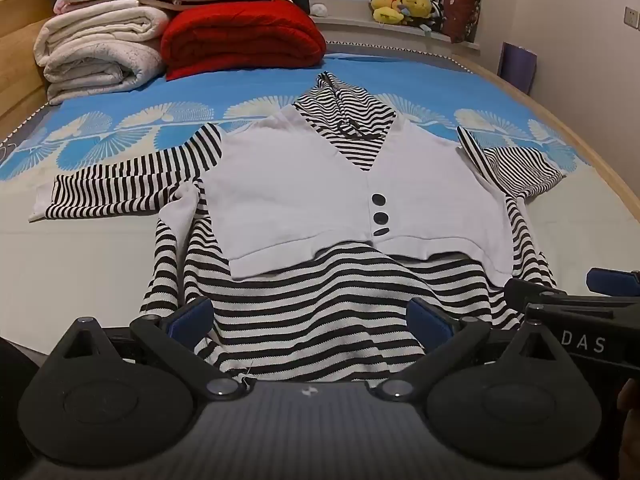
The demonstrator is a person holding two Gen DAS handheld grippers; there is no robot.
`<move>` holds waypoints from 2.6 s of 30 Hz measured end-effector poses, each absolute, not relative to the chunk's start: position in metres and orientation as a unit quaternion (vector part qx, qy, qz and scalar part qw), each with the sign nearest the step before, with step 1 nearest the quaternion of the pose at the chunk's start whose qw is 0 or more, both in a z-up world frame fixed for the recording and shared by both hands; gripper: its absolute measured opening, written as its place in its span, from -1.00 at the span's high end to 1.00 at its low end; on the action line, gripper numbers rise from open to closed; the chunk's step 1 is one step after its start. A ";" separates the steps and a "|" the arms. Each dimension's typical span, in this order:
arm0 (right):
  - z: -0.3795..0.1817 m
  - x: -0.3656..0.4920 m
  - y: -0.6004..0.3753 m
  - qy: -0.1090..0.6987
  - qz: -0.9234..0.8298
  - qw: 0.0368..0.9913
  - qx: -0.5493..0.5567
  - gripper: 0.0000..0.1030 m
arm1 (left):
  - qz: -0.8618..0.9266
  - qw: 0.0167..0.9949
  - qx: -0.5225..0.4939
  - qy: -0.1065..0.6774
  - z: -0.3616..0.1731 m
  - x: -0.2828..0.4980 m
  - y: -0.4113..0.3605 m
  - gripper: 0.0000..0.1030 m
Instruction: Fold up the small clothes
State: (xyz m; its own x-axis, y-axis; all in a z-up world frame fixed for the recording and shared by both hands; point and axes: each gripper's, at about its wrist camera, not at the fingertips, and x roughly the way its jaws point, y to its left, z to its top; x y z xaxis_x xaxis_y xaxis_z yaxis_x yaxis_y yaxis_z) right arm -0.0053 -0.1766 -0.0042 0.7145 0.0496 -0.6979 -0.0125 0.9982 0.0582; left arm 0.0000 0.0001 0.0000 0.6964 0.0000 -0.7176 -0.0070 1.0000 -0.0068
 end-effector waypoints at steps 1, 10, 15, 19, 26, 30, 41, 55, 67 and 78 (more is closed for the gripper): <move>-0.004 -0.005 -0.177 0.378 0.017 0.925 0.024 -0.76 | 0.002 0.921 -0.004 0.390 0.000 0.000 0.000 -0.99; -0.006 -0.005 -0.177 0.379 0.016 0.925 0.023 -0.76 | 0.002 0.921 -0.005 0.389 -0.001 -0.001 0.000 -0.99; -0.006 -0.005 -0.177 0.379 0.016 0.925 0.022 -0.76 | 0.002 0.921 -0.004 0.389 -0.001 0.000 0.000 -0.99; -0.006 -0.005 -0.177 0.379 0.016 0.925 0.022 -0.76 | 0.002 0.921 -0.004 0.389 -0.001 0.000 0.000 -0.99; -0.005 -0.005 -0.176 0.379 0.016 0.925 0.022 -0.76 | 0.002 0.921 -0.004 0.389 -0.001 0.000 0.000 -0.99; -0.005 -0.004 -0.178 0.379 0.014 0.925 0.023 -0.76 | 0.005 0.921 0.002 0.389 -0.006 -0.003 -0.005 -0.99; -0.001 -0.005 -0.177 0.364 0.015 0.931 0.030 -0.75 | 0.026 0.944 0.059 0.324 0.009 -0.006 -0.007 -0.93; 0.014 -0.007 -0.178 0.305 0.015 0.951 0.038 -0.58 | -0.029 0.943 0.045 0.327 0.028 -0.001 -0.010 -0.93; 0.033 0.006 -0.176 0.264 0.034 0.963 0.039 -0.13 | -0.023 0.962 0.031 0.272 0.055 0.043 0.020 -0.93; 0.064 0.107 -0.195 0.229 0.034 0.973 0.015 -0.65 | 0.173 0.943 0.058 0.278 0.025 0.200 0.184 -0.99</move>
